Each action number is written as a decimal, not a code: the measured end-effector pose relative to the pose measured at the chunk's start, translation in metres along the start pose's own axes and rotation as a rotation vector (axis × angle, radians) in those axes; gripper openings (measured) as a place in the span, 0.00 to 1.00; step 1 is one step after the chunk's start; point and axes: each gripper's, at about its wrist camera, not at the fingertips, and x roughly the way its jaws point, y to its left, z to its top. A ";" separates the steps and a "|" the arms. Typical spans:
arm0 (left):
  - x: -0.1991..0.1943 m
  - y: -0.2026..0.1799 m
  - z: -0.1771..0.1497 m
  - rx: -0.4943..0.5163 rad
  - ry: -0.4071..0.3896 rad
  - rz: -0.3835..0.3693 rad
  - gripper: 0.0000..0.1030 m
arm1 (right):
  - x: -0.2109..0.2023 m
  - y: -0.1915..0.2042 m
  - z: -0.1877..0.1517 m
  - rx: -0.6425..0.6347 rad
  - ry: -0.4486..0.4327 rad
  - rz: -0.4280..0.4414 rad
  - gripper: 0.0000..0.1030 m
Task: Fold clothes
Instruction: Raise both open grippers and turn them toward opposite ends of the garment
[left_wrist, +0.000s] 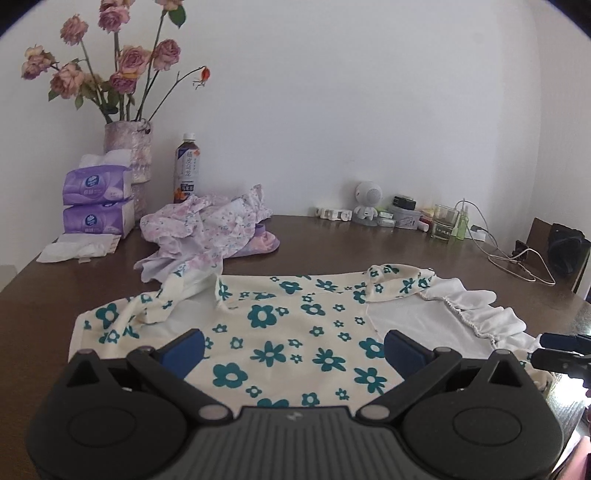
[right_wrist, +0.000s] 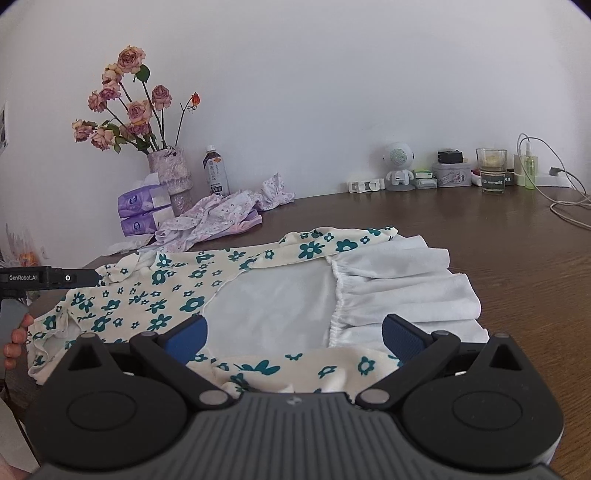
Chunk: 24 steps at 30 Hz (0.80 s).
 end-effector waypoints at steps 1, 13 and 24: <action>-0.003 -0.003 0.001 0.006 -0.002 -0.003 1.00 | -0.001 0.001 -0.001 -0.004 0.000 0.000 1.00; -0.030 -0.017 -0.005 0.041 -0.007 -0.048 1.00 | -0.020 0.022 -0.002 -0.080 -0.025 -0.072 1.00; -0.039 -0.029 -0.028 0.135 0.066 -0.113 1.00 | -0.035 0.018 -0.006 -0.113 -0.062 -0.088 1.00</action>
